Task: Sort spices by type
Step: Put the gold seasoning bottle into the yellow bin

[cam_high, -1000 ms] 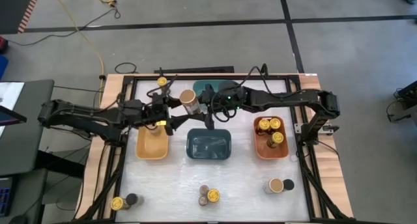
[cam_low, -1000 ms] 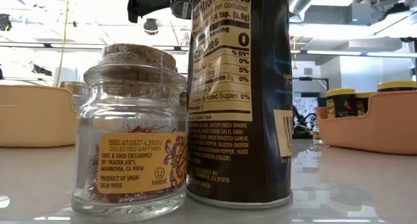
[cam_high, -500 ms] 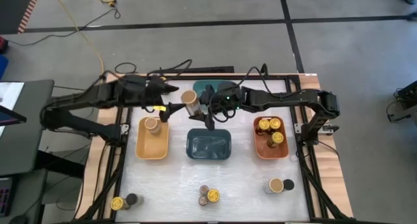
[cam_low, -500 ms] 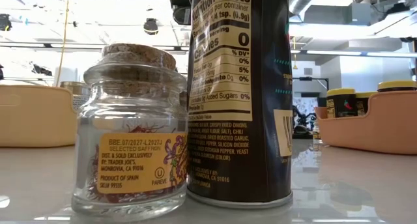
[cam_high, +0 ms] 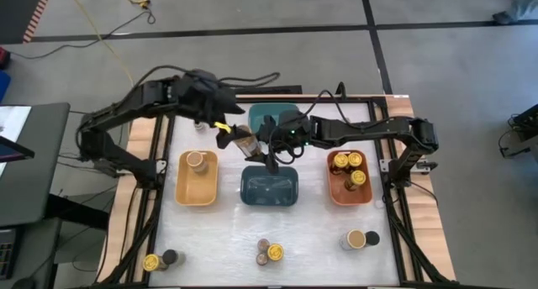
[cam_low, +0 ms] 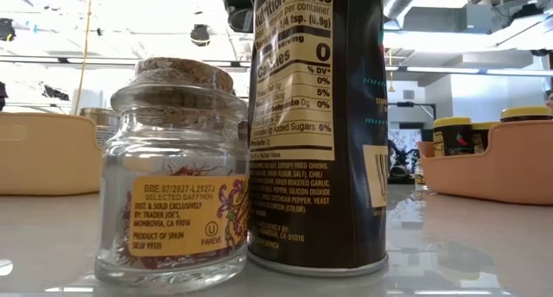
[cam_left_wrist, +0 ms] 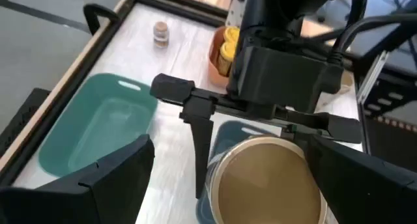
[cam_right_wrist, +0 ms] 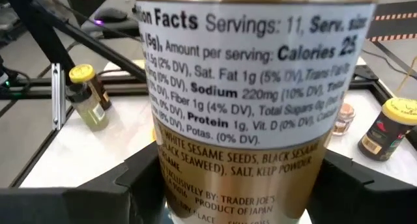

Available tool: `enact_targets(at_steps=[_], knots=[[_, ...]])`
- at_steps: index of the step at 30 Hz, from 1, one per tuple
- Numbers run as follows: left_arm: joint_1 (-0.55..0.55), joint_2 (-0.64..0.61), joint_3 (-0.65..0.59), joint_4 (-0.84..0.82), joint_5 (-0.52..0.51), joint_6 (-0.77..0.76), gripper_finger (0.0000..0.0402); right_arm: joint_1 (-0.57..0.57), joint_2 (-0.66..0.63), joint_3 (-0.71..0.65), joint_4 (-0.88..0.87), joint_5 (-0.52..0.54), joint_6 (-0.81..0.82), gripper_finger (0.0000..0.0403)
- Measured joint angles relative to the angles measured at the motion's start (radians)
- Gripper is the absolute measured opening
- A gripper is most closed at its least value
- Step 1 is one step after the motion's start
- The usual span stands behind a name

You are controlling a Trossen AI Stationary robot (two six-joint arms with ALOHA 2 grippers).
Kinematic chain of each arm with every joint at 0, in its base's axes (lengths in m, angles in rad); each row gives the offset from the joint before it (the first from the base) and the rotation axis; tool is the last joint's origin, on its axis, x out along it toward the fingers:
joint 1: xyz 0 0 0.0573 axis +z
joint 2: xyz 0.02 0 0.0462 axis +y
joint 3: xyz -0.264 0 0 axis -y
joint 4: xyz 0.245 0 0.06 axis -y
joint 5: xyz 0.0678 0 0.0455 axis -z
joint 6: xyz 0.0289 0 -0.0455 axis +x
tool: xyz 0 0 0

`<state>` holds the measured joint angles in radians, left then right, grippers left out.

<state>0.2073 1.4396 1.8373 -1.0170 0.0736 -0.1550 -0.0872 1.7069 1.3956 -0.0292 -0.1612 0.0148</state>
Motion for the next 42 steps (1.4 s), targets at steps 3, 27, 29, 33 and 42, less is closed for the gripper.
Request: enact_targets(at_steps=[3,27,29,33,42], knots=[[-0.005,0.032,0.027,-0.039,0.003,0.002,0.0384,0.000,0.002,0.000,-0.008,0.001,0.002,0.0300],[-0.029,0.115,0.029,-0.130,0.052,-0.009,0.0384,-0.008,0.001,0.000,-0.019,0.031,0.003,0.0300],[-0.028,0.121,0.028,-0.131,0.050,0.003,0.0381,-0.008,0.001,0.000,-0.019,0.031,0.003,0.0300],[-0.029,0.117,0.028,-0.125,0.052,0.012,0.0363,-0.008,0.001,0.000,-0.020,0.031,0.003,0.0300],[-0.029,0.118,0.028,-0.120,0.026,0.013,0.0274,-0.007,0.001,0.000,-0.021,0.031,0.004,0.0300]])
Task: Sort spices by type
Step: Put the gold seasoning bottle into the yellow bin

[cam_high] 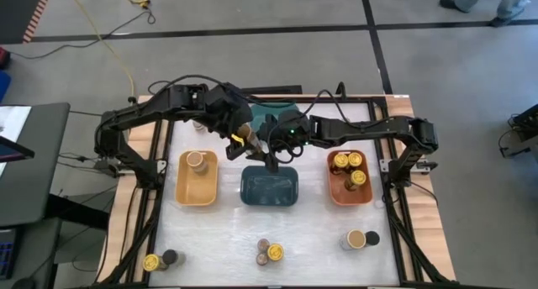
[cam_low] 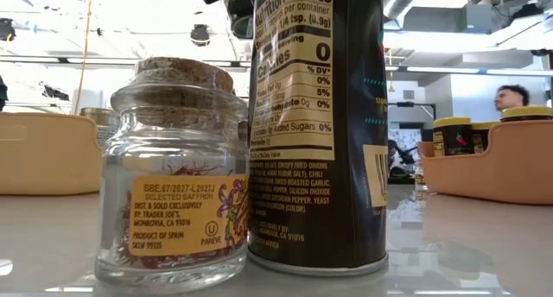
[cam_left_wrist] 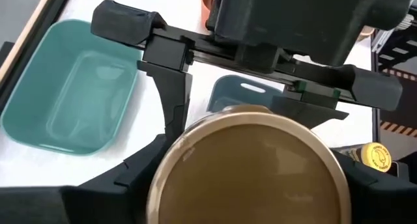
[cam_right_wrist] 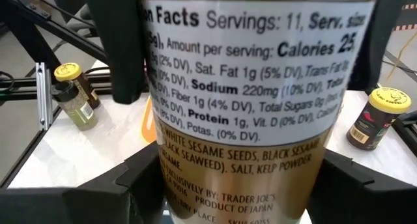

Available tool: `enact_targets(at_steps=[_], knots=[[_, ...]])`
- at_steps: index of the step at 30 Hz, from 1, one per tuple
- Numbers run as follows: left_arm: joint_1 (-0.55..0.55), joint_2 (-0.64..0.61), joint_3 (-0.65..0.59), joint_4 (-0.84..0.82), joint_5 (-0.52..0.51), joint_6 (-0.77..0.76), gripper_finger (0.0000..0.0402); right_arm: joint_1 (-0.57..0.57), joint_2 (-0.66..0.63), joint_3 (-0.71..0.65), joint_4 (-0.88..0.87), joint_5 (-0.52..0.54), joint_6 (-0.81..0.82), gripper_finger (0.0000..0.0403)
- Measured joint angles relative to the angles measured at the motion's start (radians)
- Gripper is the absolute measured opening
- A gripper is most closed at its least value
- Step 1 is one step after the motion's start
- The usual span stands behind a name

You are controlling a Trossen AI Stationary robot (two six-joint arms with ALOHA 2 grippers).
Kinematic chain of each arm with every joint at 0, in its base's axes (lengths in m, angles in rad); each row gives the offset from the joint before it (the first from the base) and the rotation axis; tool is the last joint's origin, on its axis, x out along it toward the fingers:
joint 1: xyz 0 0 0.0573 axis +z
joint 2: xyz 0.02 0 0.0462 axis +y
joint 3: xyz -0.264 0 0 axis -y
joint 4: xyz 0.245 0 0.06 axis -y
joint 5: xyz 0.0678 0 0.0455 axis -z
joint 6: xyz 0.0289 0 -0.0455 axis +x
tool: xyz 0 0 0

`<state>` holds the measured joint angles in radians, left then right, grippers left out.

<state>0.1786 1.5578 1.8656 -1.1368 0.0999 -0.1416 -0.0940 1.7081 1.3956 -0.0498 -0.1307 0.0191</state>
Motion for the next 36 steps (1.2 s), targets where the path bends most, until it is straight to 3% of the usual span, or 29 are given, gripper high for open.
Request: enact_targets(at_steps=[4,10,15,22,30,36], knots=[[0.000,0.000,0.000,0.004,-0.001,-0.002,0.0272,0.000,0.000,0.000,0.000,0.000,0.001,0.0303],[0.000,0.001,0.000,0.004,-0.003,-0.015,0.0272,0.000,-0.002,0.000,0.005,-0.001,-0.001,0.0361],[0.000,0.001,0.000,0.004,-0.004,-0.013,0.0272,0.000,-0.002,0.000,0.003,-0.001,-0.002,0.0385],[0.000,0.001,0.000,0.001,-0.005,-0.012,0.0272,0.000,-0.002,0.000,-0.010,-0.001,-0.006,0.0394],[-0.002,0.001,0.000,-0.015,-0.045,0.000,0.0272,-0.008,-0.002,0.000,-0.072,0.001,-0.126,0.0399],[-0.018,-0.016,0.000,-0.117,-0.156,-0.054,0.0272,-0.055,-0.006,0.000,-0.257,0.001,-0.059,0.0396]])
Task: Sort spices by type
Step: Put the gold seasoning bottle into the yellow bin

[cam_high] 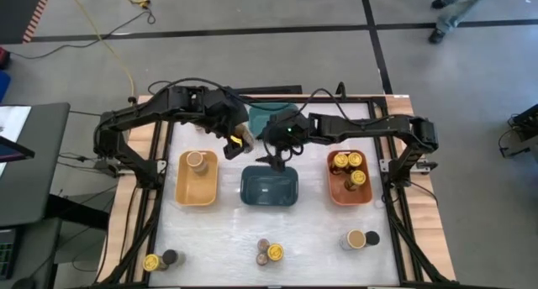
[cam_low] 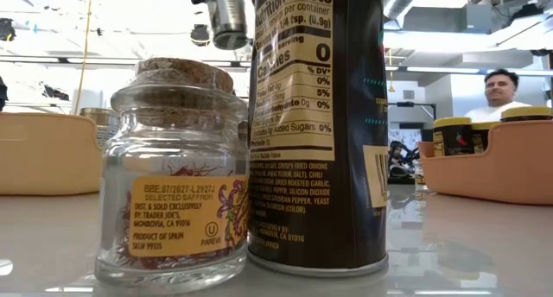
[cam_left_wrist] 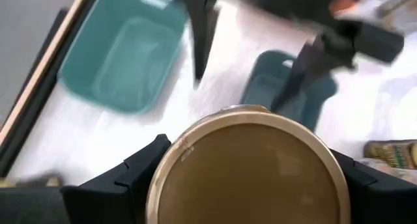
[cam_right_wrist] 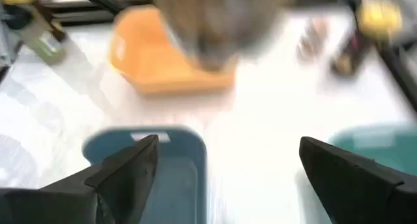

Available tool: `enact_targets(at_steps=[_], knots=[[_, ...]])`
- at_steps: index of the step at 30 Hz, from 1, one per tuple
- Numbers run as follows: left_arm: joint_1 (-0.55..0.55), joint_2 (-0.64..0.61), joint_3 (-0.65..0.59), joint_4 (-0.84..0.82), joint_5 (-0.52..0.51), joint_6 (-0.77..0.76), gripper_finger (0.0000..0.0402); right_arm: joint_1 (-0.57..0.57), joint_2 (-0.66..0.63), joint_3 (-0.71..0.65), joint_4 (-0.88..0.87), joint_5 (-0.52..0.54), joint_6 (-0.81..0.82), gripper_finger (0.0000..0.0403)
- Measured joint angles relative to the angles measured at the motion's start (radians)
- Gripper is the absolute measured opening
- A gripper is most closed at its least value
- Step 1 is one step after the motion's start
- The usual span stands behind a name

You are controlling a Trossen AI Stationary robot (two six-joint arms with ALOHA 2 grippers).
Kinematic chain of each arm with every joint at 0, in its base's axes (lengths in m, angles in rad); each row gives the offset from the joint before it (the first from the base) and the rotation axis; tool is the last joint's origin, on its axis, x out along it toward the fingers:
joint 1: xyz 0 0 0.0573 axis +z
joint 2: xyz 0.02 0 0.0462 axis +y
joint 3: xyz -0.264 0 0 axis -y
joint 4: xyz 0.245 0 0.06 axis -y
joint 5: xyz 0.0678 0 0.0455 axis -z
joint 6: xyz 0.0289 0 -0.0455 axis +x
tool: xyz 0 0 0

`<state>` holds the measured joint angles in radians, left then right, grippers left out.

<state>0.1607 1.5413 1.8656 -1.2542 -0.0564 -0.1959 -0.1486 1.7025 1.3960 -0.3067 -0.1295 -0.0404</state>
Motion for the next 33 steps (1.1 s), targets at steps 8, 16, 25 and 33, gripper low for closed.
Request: enact_targets(at_steps=[8,16,25,33], knots=[[-0.075,-0.060,-0.007,-0.128,-0.089,-0.132,0.0272,-0.045,-0.002,-0.029,-0.161,0.000,0.121,0.0398],[-0.217,-0.122,-0.036,-0.249,-0.260,-0.352,0.0275,-0.007,-0.002,-0.037,-0.144,-0.002,0.111,0.0398],[-0.349,-0.323,-0.430,-0.096,-0.288,-0.704,0.0273,-0.004,-0.002,-0.037,-0.101,-0.005,0.091,0.0398],[-0.425,-0.399,-0.689,0.040,-0.290,-0.940,0.0279,-0.003,-0.002,-0.037,-0.102,-0.005,0.086,0.0398]])
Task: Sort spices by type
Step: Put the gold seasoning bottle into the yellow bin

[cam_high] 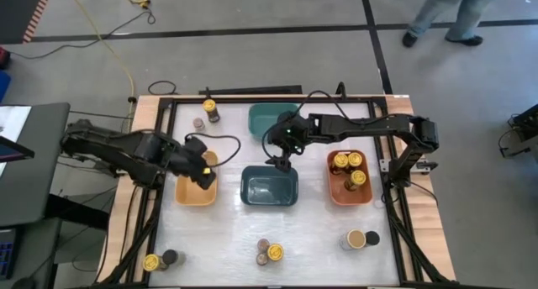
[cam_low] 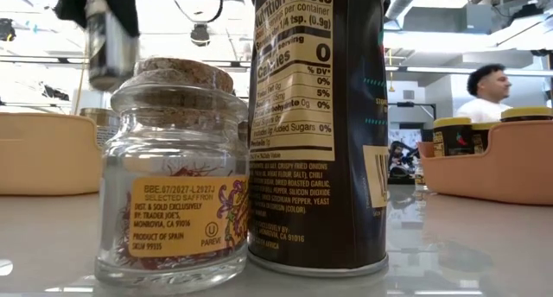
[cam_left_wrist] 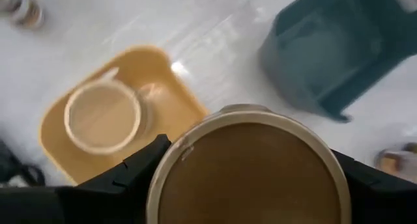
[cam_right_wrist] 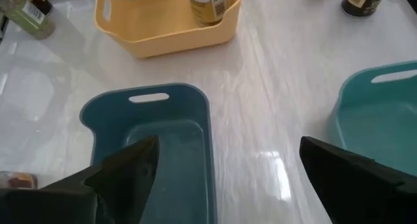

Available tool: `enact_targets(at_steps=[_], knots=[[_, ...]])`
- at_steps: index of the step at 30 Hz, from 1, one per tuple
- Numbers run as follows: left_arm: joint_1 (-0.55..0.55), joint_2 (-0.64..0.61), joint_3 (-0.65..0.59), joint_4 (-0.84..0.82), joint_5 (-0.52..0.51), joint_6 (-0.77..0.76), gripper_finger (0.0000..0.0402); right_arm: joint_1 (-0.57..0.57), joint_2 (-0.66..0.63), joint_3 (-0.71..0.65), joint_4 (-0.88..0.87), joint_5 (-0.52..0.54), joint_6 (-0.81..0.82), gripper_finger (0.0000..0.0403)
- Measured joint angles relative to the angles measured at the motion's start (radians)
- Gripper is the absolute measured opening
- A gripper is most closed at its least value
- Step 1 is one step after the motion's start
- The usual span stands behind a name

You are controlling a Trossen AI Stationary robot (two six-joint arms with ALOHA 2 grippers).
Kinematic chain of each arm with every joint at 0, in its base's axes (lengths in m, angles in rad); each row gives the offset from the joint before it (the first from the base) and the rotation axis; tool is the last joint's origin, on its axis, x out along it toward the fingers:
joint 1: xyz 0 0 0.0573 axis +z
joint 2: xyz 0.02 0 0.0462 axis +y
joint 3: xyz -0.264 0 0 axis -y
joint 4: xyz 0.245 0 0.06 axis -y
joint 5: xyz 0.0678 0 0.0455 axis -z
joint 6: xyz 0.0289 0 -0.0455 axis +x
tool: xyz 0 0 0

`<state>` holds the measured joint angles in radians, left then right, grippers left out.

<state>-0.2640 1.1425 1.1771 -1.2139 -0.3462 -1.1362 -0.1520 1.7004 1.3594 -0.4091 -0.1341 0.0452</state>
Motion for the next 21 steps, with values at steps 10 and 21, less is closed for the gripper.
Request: enact_targets(at_steps=[10,21], knots=[[-0.114,0.004,-0.174,0.033,-0.015,-0.220,0.0279,0.000,0.000,0.000,-0.001,0.000,-0.001,0.0398],[-0.202,0.004,-0.338,0.087,-0.060,-0.378,0.0279,0.000,0.000,0.000,0.000,0.000,-0.004,0.0398]])
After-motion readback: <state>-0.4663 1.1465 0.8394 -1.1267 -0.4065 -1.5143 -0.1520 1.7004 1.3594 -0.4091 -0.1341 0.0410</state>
